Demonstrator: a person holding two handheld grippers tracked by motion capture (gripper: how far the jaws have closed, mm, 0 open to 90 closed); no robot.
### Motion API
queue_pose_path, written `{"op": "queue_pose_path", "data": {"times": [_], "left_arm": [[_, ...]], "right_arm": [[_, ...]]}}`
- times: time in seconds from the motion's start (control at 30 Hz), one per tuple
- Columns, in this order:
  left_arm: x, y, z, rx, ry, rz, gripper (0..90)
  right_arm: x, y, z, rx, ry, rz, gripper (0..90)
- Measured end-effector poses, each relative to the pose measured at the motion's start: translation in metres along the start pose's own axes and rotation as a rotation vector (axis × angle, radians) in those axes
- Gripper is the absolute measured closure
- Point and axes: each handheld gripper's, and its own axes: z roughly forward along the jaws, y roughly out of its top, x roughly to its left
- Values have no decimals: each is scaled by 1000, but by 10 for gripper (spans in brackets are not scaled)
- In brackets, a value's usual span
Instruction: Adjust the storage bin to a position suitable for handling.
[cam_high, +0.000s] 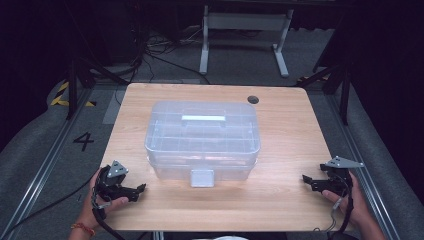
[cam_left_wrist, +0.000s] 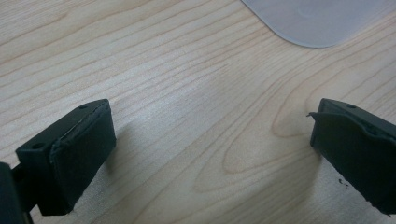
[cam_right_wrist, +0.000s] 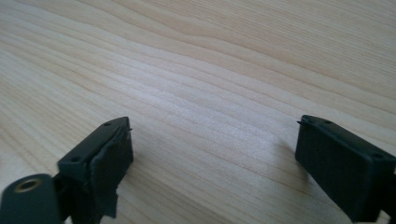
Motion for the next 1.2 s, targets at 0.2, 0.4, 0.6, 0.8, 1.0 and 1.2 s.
{"op": "queue_pose_path", "data": {"times": [0.2, 0.4, 0.6, 0.8, 1.0, 1.2], "left_arm": [[0, 0, 0, 4, -2, 2, 4], [0, 0, 0, 0, -2, 0, 4], [1, 1, 1, 1, -4, 5, 5], [1, 1, 1, 1, -5, 3, 5], [0, 1, 1, 1, -5, 1, 5], [0, 3, 2, -1, -5, 6, 5]], "right_arm": [[4, 4, 0, 2, 26, -45, 176], [10, 17, -6, -50, 68, -85, 227], [16, 45, -14, -124, 118, -113, 247], [27, 70, -13, -155, 133, -163, 258], [39, 94, -19, -190, 149, -220, 266], [48, 114, -23, -226, 170, -254, 295]]}}
